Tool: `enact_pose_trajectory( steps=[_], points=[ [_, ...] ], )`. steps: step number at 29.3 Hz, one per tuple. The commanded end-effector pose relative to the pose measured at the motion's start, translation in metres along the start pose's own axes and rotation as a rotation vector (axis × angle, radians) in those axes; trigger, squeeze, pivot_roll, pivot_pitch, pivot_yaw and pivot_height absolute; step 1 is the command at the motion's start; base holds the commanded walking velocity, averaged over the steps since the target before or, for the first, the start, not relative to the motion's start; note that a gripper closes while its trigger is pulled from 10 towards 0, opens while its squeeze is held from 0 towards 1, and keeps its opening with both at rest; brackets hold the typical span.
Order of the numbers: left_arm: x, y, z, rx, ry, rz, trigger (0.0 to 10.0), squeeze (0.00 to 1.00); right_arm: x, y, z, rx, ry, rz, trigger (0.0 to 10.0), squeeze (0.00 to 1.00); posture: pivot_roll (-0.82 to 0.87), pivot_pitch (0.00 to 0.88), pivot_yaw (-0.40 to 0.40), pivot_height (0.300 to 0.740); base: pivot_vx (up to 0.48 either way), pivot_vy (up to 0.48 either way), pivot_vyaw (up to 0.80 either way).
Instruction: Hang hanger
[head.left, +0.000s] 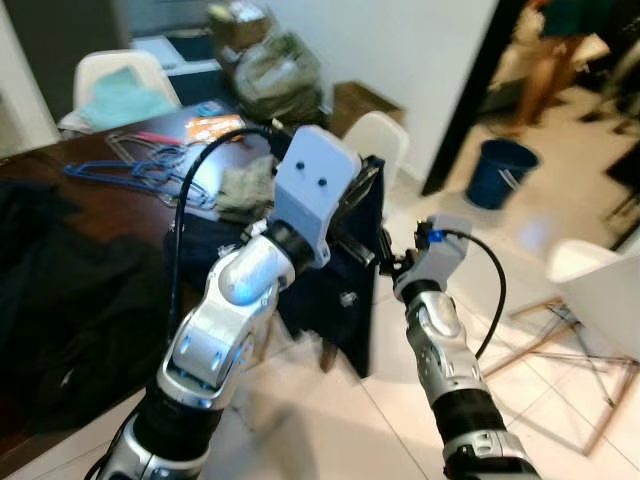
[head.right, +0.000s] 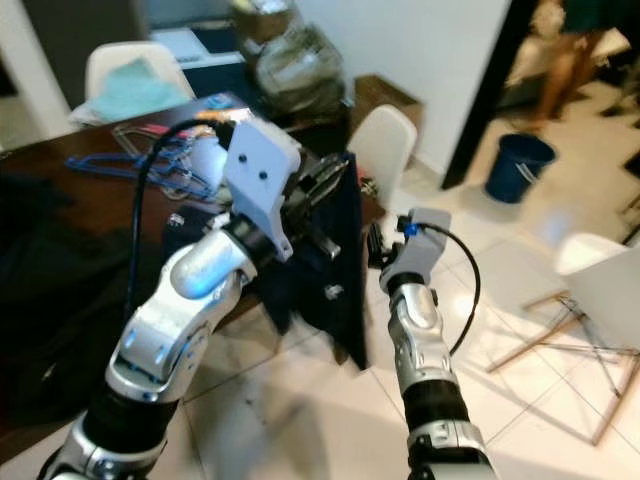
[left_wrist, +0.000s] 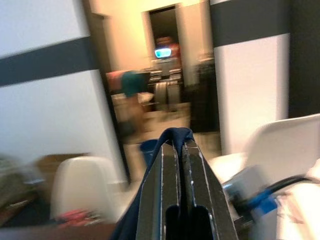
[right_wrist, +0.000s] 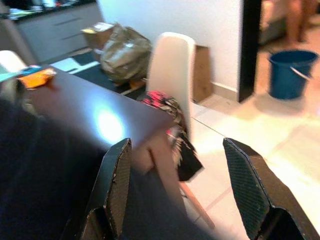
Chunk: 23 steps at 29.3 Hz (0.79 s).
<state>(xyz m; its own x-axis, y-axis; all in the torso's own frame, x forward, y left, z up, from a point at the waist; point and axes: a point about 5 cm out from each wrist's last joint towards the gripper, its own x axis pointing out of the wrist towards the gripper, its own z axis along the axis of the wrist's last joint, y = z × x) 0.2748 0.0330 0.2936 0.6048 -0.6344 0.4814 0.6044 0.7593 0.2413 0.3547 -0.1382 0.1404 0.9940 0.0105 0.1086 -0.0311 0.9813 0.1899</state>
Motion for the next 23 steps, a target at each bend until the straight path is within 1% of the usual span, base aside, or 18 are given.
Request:
enact_pose_trajectory(
  steps=[1, 2, 3, 5, 6, 8, 9, 11, 14, 20, 23],
  points=[
    [0.004, -0.007, 0.012, -0.02, -0.059, -0.041, 10.0, 0.0, -0.003, -0.003, -0.004, 0.002, 0.01, -0.014, 10.0, 0.0, 0.05, 0.093, -0.042, 0.74, 0.0, 0.0, -0.8],
    [0.007, -0.012, 0.015, -0.035, -0.077, -0.073, 10.0, 0.0, -0.004, -0.004, -0.005, 0.002, 0.009, -0.021, 10.0, 0.0, 0.05, 0.089, -0.039, 0.74, 0.0, 0.0, -0.8],
    [0.007, -0.012, 0.015, -0.035, -0.077, -0.073, 10.0, 0.0, -0.004, -0.004, -0.005, 0.002, 0.009, -0.021, 10.0, 0.0, 0.05, 0.089, -0.039, 0.74, 0.0, 0.0, -0.8],
    [0.011, -0.018, 0.022, -0.074, -0.119, -0.124, 10.0, 0.0, -0.004, -0.006, -0.005, 0.0, 0.009, -0.032, 10.0, 0.0, 0.05, 0.075, -0.04, 0.74, 0.0, 0.0, -0.8],
    [0.011, -0.018, 0.022, -0.074, -0.119, -0.124, 10.0, 0.0, -0.004, -0.006, -0.005, 0.0, 0.009, -0.032, 10.0, 0.0, 0.05, 0.075, -0.04, 0.74, 0.0, 0.0, -0.8],
    [0.012, -0.022, 0.026, -0.121, -0.145, -0.16, 10.0, 0.0, -0.005, -0.007, -0.006, -0.001, 0.01, -0.036, 10.0, 0.0, 0.05, 0.072, -0.041, 0.74, 0.0, 0.0, -0.8],
    [0.012, -0.025, 0.026, -0.147, -0.148, -0.179, 10.0, 0.0, -0.005, -0.007, -0.006, -0.002, 0.01, -0.037, 10.0, 0.0, 0.05, 0.071, -0.041, 0.74, 0.0, 0.0, -0.8],
    [0.012, -0.027, 0.026, -0.164, -0.148, -0.194, 10.0, 0.0, -0.004, -0.007, -0.005, -0.003, 0.009, -0.037, 10.0, 0.0, 0.05, 0.071, -0.041, 0.74, 0.0, 0.0, -0.8],
    [0.011, -0.031, 0.025, -0.207, -0.146, -0.196, 10.0, 0.0, -0.003, -0.008, -0.004, -0.005, 0.008, -0.038, 10.0, 0.0, 0.05, 0.069, -0.04, 0.74, 0.0, 0.0, -0.8],
    [0.012, -0.032, 0.024, -0.21, -0.139, -0.196, 10.0, 0.0, -0.004, -0.008, -0.005, -0.006, 0.007, -0.04, 10.0, 0.0, 0.05, 0.062, -0.038, 0.74, 0.0, 0.0, -0.8],
    [0.013, -0.03, 0.018, -0.189, -0.107, -0.186, 10.0, 0.0, -0.004, -0.009, -0.005, -0.007, 0.006, -0.044, 10.0, 0.0, 0.05, 0.064, -0.037, 0.74, 0.0, 0.0, -0.8]
  ],
)
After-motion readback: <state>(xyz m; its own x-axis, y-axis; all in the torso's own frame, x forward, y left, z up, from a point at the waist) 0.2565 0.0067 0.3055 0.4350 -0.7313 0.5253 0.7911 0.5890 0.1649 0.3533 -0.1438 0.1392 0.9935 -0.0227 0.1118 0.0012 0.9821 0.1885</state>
